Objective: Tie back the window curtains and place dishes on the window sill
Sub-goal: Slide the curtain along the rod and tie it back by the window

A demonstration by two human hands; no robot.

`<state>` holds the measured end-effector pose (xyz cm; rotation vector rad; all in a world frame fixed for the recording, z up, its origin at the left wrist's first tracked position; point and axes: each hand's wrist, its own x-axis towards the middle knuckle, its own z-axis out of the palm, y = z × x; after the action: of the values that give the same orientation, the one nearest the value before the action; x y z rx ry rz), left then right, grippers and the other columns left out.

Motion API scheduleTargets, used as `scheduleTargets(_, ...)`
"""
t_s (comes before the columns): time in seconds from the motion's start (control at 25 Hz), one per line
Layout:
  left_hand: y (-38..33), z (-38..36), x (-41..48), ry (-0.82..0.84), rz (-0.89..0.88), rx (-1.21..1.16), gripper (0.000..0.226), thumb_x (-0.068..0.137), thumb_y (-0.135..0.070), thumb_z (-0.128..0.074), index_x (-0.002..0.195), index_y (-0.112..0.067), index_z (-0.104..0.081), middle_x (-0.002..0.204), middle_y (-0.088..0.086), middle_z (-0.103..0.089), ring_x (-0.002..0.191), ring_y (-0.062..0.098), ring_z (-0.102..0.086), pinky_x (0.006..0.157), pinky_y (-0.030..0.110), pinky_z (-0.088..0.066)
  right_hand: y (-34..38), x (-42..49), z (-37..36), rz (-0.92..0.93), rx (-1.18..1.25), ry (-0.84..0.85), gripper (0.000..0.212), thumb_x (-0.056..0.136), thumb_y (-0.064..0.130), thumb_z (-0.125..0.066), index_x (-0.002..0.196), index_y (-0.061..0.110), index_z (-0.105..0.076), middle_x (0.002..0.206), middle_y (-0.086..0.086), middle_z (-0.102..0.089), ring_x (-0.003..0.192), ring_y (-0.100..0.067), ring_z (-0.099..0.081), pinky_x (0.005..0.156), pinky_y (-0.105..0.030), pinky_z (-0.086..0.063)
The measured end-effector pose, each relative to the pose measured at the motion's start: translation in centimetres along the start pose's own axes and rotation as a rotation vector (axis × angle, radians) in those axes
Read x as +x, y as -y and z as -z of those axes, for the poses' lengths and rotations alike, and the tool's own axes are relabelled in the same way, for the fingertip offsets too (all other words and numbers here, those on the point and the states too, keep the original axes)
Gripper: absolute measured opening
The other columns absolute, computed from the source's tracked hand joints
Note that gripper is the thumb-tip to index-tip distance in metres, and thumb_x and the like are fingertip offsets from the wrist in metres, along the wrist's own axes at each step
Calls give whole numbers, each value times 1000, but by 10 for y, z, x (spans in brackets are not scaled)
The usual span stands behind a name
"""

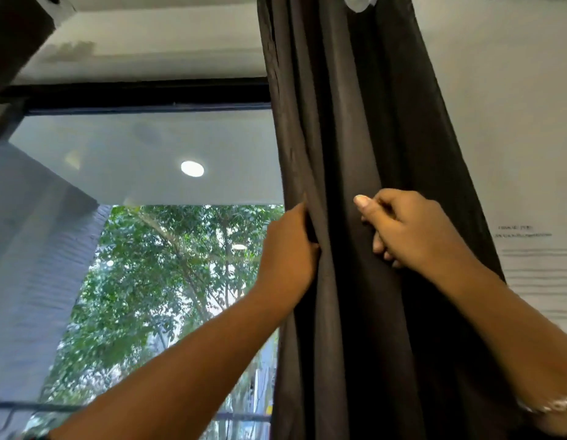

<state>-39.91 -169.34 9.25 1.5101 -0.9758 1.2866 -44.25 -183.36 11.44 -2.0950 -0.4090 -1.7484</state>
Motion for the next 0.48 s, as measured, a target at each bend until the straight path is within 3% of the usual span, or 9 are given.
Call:
scheduleTargets(0.08, 17, 23, -22, 28, 28, -44, 38, 78, 11, -57, 110, -10, -63, 93, -1, -66, 79, 1, -62, 66, 9, -46, 21, -18, -14, -22, 45, 33, 37, 88, 49, -44, 80, 15, -56, 59, -4, -62, 58, -21, -59, 70, -47, -54)
scheduleTargets(0.16, 30, 44, -42, 26, 58, -53, 51, 78, 12, -56, 120, -17, -58, 99, 5, -69, 89, 12, -66, 74, 20, -50, 44, -37, -26, -19, 51, 25, 33, 86, 48, -48, 85, 16, -55, 66, -5, -62, 65, -26, -61, 68, -47, -54)
scheduleTargets(0.24, 39, 61, -61, 2, 49, -59, 67, 81, 5, -56, 135, -31, -39, 79, 4, -68, 69, 2, -65, 57, 14, -46, 66, -59, -37, -2, 68, 19, 29, 83, 48, -50, 90, 20, -54, 63, 0, -60, 64, -22, -61, 63, -42, -53)
scheduleTargets(0.32, 40, 77, -77, -11, -30, -9, 79, 82, -7, -56, 138, -45, -16, 57, -7, -54, 52, -5, -56, 46, 7, -38, 84, -80, -48, 3, 44, 24, 24, 83, 46, -51, 93, 24, -52, 57, 6, -54, 57, -11, -56, 54, -30, -45)
scheduleTargets(0.4, 43, 89, -89, 2, -63, -2, 76, 81, -2, -53, 138, -41, -23, 71, -7, -63, 57, -6, -55, 52, 0, -37, 97, -98, -61, -32, 3, 32, 18, 86, 41, -53, 97, 26, -51, 55, 10, -50, 52, -5, -49, 50, -21, -36)
scheduleTargets(0.48, 43, 100, -96, 23, -24, -29, 61, 80, 11, -48, 131, -24, -49, 103, 3, -68, 81, 0, -58, 64, -7, -35, 104, -114, -67, -95, -22, 26, 17, 87, 38, -54, 99, 27, -51, 56, 11, -48, 51, -5, -48, 50, -19, -34)
